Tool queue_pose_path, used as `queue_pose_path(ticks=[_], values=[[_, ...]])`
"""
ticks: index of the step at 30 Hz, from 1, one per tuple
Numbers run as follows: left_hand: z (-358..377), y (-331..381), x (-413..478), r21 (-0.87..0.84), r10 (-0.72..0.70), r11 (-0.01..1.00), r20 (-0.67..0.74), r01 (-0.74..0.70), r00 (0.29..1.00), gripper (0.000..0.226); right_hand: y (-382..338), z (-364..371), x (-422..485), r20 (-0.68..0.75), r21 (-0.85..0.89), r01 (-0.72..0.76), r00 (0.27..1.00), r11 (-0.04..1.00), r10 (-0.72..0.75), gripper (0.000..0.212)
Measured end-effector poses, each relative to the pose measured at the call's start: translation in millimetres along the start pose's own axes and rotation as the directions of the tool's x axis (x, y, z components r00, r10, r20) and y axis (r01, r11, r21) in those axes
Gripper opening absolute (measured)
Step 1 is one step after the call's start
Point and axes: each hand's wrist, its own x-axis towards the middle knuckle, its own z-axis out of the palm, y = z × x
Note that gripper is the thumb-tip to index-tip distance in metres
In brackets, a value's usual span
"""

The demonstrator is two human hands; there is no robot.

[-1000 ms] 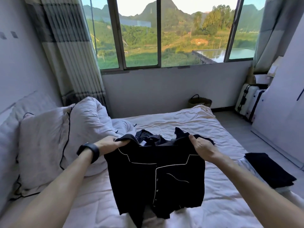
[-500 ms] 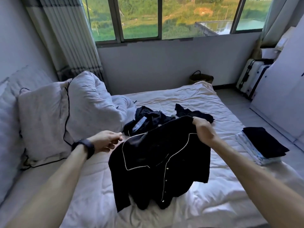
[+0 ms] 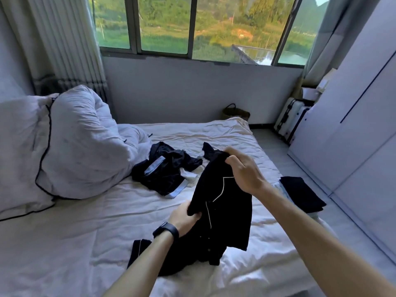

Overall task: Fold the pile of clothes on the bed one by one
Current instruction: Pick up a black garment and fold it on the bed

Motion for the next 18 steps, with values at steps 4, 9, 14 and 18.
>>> queue_pose_path(ticks=[4, 9, 14, 18], values=[[0.7, -19.3, 4.3, 0.037, -0.006, 0.999, -0.118, 0.010, 0.993, 0.021, 5.5, -32.7, -8.3, -0.155, -0.080, 0.021, 0.987, 0.997, -0.033, 0.015], [-41.9, -6.7, -0.9, -0.628, -0.239, 0.776, -0.214, 0.054, 0.947, 0.020, 44.4, -61.8, -19.9, -0.219, -0.413, -0.046, 0.975, 0.910, -0.050, 0.014], [-128.9, 24.7, -8.5, -0.541, -0.065, 0.839, -0.199, -0.054, 0.978, 0.016, 82.4, -59.2, -20.5, -0.234, -0.560, -0.114, 0.972, 0.821, -0.024, 0.016], [-188.5, 41.3, -23.4, -0.254, -0.038, 0.965, 0.128, 0.070, 0.991, 0.049, 80.4, -48.5, -9.9, -0.290, -0.596, -0.101, 0.952, 0.797, -0.097, 0.033]])
